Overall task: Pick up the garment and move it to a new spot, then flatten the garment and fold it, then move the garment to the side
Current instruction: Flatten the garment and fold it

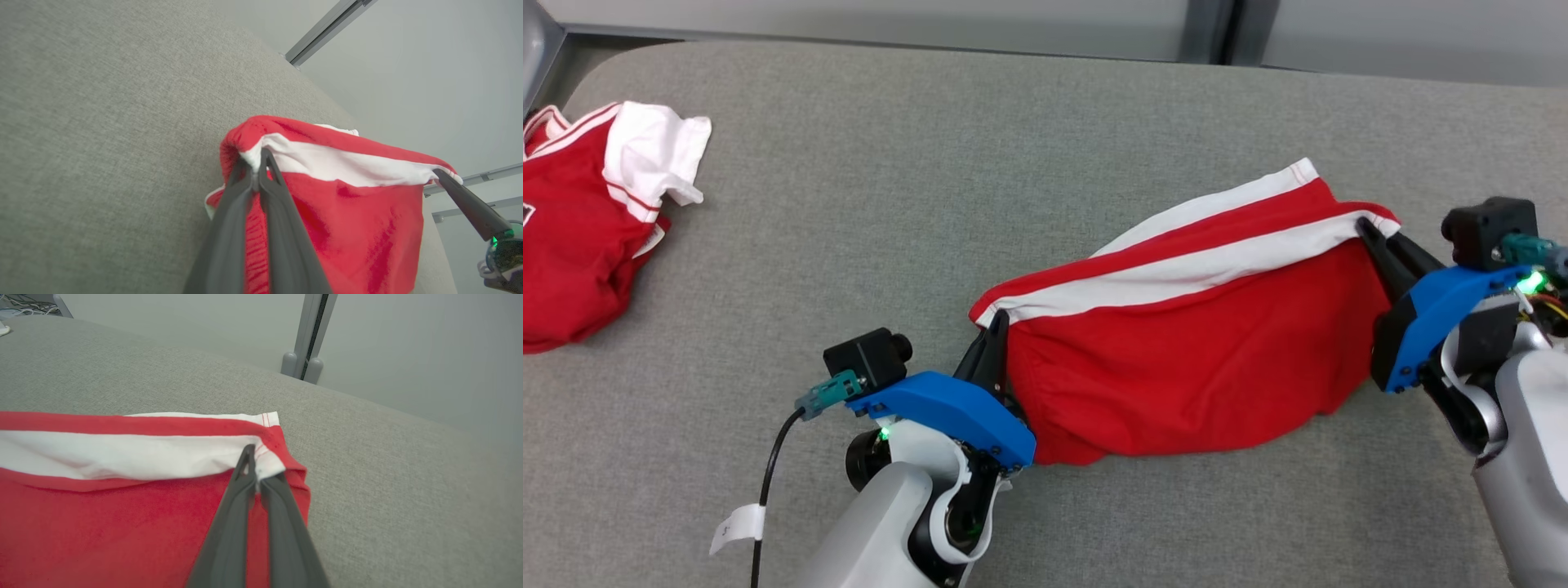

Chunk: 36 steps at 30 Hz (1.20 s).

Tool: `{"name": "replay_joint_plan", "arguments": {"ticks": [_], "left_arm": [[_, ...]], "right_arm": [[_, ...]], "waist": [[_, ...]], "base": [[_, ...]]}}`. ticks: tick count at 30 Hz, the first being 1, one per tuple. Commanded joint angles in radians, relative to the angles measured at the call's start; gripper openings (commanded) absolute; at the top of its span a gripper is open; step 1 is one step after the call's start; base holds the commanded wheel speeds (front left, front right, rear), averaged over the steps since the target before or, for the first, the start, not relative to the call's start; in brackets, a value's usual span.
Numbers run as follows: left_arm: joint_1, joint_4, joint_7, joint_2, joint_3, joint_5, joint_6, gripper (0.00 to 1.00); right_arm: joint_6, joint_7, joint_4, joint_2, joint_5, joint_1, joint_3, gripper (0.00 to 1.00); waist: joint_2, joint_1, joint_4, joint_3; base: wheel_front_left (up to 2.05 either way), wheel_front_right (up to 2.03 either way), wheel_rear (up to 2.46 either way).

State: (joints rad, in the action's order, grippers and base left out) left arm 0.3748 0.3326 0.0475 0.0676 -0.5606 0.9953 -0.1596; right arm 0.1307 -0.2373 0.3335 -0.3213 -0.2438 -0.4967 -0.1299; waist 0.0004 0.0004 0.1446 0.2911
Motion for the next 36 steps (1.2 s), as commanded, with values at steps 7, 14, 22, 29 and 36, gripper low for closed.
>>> {"name": "replay_joint_plan", "arguments": {"ticks": [7,14,22,29,36], "left_arm": [[0.083,0.063,0.023,-0.015,-0.02,0.035,0.01,0.0],[0.127,0.101,0.04,-0.017,-0.053,0.063,0.012,0.0],[0.143,0.117,0.077,-0.018,-0.086,0.07,-0.007,1.0],[0.105,0.098,0.073,0.018,-0.112,0.044,-0.025,1.0],[0.064,0.016,0.118,0.106,-0.121,-0.026,-0.057,1.0]], "right_arm": [[0.0,-0.012,0.143,-0.053,-0.06,-0.159,-0.086,0.0],[0.0,-0.003,0.278,-0.085,-0.101,-0.271,-0.17,0.45],[0.0,0.068,0.39,-0.085,-0.131,-0.347,-0.208,1.0],[0.0,0.11,0.44,-0.097,-0.165,-0.361,-0.248,1.0],[0.0,0.125,0.454,-0.133,-0.204,-0.338,-0.275,1.0]], "waist": [[-0.0004,-0.0004,0.042,0.05],[-0.0004,-0.0004,0.049,0.062],[-0.0004,-0.0004,0.048,0.051],[-0.0004,-0.0004,0.041,0.018],[-0.0004,-0.0004,0.036,-0.022]], "base": [[0.0,0.0,0.0],[0.0,0.0,0.0],[0.0,0.0,0.0],[0.0,0.0,0.0],[0.0,0.0,0.0]]}}
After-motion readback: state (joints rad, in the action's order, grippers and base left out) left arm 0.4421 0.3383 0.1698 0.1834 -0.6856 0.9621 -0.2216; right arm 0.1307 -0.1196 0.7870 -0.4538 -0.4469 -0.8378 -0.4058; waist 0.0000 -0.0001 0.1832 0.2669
